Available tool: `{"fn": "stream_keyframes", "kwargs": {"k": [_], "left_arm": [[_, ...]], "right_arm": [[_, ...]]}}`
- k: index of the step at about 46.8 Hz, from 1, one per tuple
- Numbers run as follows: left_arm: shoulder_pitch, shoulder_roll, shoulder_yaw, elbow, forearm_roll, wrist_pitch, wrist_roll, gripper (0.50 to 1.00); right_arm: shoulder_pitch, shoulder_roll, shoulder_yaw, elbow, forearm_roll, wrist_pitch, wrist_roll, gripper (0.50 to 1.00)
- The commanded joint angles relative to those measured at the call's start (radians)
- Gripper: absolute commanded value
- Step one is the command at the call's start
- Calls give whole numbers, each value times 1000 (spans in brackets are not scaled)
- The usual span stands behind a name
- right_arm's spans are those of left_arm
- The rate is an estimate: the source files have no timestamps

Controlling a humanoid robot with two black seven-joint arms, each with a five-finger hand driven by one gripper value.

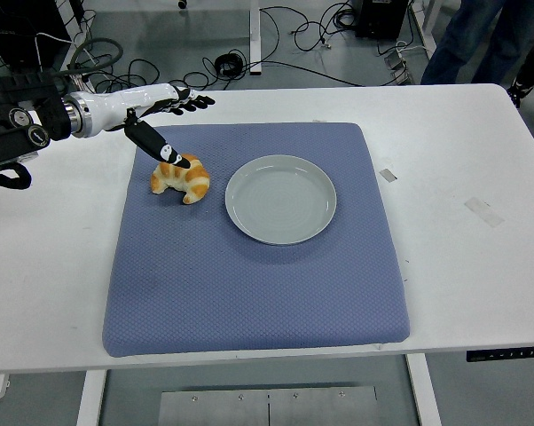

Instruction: Place the bread on the plate

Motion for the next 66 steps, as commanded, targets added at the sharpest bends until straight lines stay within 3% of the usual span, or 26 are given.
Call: {"fn": "stream_keyframes", "kwargs": {"k": [1, 11, 21, 31, 53, 66], "left_arm": [[10, -4, 2, 26, 20, 3, -2, 966], [17, -12, -9, 25, 111, 49, -3, 964], [27, -14, -6, 23, 105, 12, -12, 971], [50, -40, 2, 82, 118, 15, -5, 961], [85, -52, 2, 89, 240, 32, -3, 949], [129, -104, 2, 214, 250, 35, -5, 949]], "right_arm": [[0, 0, -1, 0, 0, 0, 0, 1000], [0, 0, -1, 0, 0, 0, 0, 1000], [0, 0, -1, 0, 0, 0, 0, 1000], [0, 0, -1, 0, 0, 1, 0, 1000], [0, 0, -1, 0, 0, 0, 0, 1000], [0, 0, -1, 0, 0, 1, 0, 1000]]}}
